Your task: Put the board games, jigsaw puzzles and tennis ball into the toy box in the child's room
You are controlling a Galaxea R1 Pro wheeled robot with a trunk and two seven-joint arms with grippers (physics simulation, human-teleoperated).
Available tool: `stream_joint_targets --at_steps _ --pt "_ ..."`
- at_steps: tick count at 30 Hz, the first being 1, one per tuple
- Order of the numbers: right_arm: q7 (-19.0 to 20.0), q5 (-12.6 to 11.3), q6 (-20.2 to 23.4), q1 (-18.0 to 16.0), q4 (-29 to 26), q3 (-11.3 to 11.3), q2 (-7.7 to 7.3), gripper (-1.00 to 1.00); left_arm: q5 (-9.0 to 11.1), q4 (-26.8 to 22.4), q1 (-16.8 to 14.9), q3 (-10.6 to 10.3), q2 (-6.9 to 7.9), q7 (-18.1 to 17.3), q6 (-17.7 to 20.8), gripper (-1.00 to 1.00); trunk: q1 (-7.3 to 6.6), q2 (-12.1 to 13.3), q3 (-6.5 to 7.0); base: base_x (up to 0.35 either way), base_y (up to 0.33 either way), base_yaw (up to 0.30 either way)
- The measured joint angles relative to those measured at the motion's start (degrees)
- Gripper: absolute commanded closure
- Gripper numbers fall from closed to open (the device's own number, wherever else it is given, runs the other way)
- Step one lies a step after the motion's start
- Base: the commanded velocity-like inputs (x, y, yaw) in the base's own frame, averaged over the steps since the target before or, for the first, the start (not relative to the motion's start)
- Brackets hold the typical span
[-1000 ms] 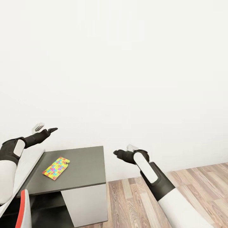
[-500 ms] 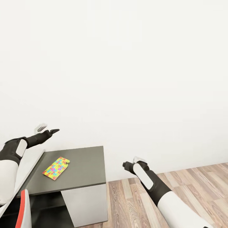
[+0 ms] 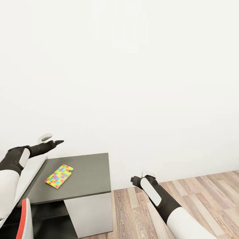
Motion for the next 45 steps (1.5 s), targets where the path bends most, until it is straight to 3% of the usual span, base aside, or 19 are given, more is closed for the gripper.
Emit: stream_joint_targets --at_steps 6,17,25,38,45 --pt "-0.17 0.02 0.25 0.04 -0.17 0.06 -0.08 -1.0 -2.01 -0.1 0.07 -1.28 -0.23 2.47 0.16 -1.0 0.0 0.0 0.0 0.0 0.0 0.0" --pt "-0.36 0.29 0.3 0.04 0.07 0.24 -0.15 -1.0 -2.4 0.05 0.08 -1.36 -0.49 16.13 -0.01 -1.0 0.0 0.01 -0.24 0.0 0.0 0.0" --pt "-0.39 0.23 0.44 0.04 0.19 0.32 -0.16 -1.0 -2.45 0.32 0.08 -1.36 -2.37 21.96 -0.13 -1.0 0.0 0.01 -0.93 0.0 0.0 0.0" --pt "-0.43 0.28 2.46 0.05 0.8 0.27 -0.1 -1.0 -2.47 0.38 0.07 -4.6 -2.95 24.07 -1.39 -1.0 0.0 0.01 -2.15 0.0 0.0 0.0" --pt "-0.37 0.31 2.59 0.04 1.07 0.29 -0.12 -1.0 -2.49 0.52 0.07 -5.31 -3.06 24.17 -2.23 -1.0 0.0 0.0 -2.81 0.0 0.0 0.0"
